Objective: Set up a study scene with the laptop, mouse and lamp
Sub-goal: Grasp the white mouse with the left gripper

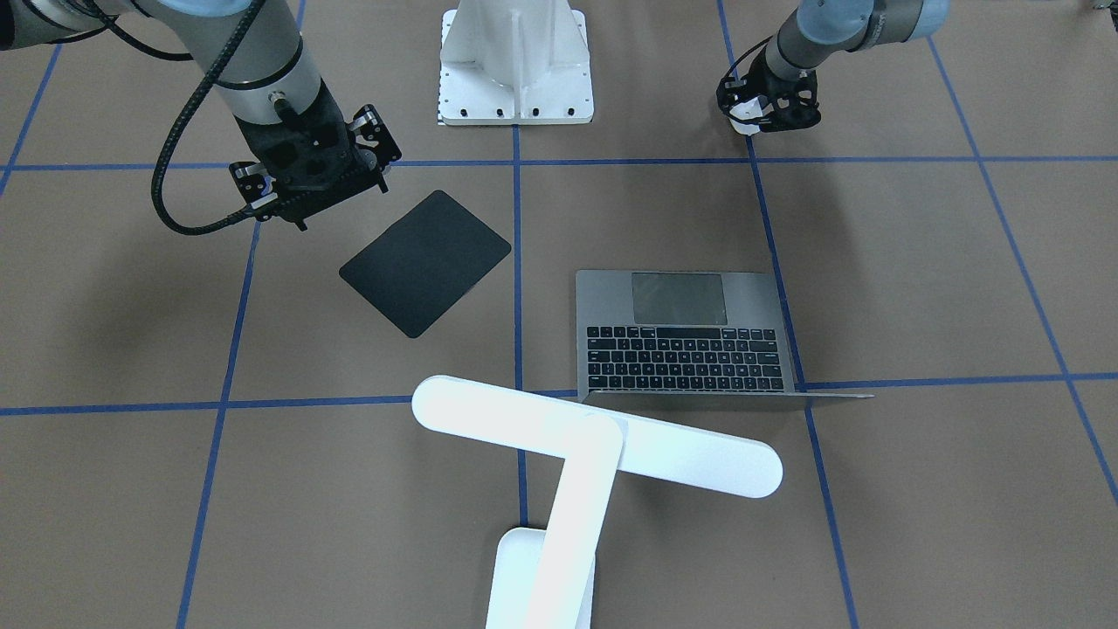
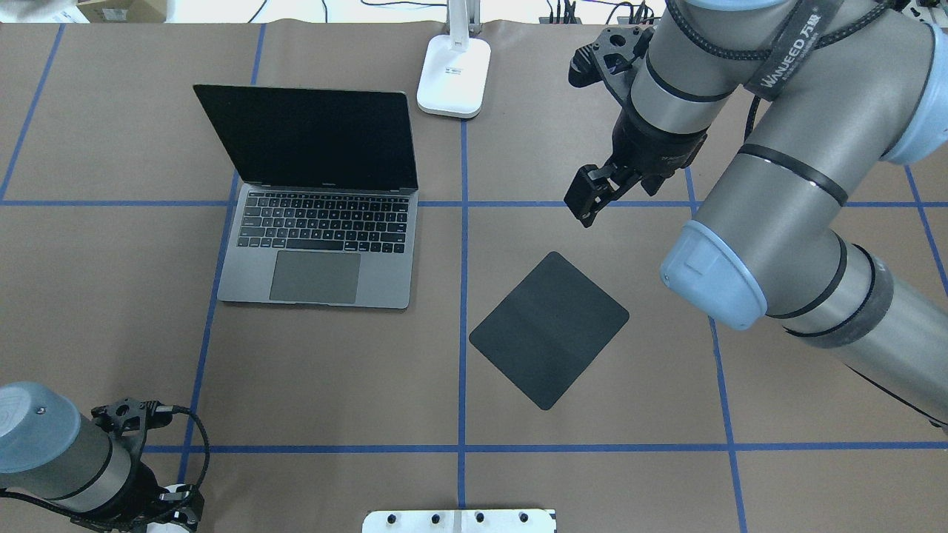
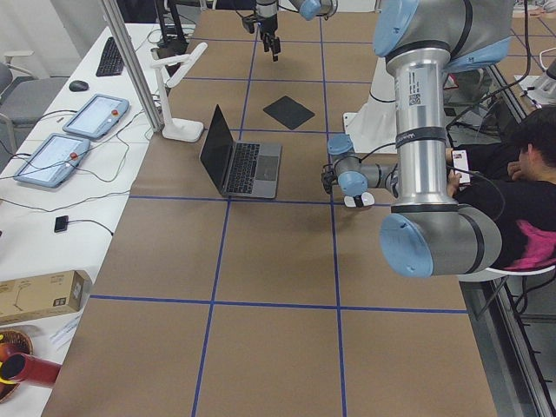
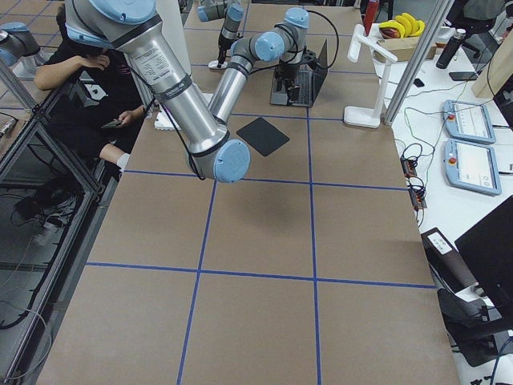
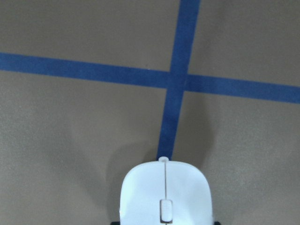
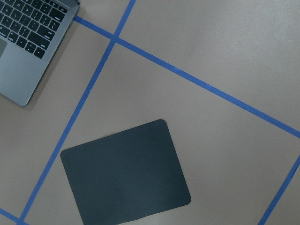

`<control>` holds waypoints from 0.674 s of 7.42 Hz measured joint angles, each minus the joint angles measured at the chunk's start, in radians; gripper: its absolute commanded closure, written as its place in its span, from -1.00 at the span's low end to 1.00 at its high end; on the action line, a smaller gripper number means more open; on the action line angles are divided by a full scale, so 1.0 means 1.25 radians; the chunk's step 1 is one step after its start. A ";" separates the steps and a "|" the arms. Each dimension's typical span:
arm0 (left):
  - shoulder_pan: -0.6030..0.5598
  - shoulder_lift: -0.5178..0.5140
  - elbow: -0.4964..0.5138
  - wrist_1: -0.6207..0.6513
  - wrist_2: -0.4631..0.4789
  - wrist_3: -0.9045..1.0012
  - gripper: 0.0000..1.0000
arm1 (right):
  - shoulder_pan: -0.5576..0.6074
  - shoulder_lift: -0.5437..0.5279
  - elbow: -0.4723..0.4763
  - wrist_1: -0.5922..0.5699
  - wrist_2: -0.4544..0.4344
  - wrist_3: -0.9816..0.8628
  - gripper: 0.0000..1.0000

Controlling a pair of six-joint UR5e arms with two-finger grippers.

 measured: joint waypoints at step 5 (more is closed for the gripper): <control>-0.029 -0.006 -0.041 0.007 -0.001 -0.001 -0.37 | 0.005 -0.011 0.008 -0.001 0.000 0.002 -1.00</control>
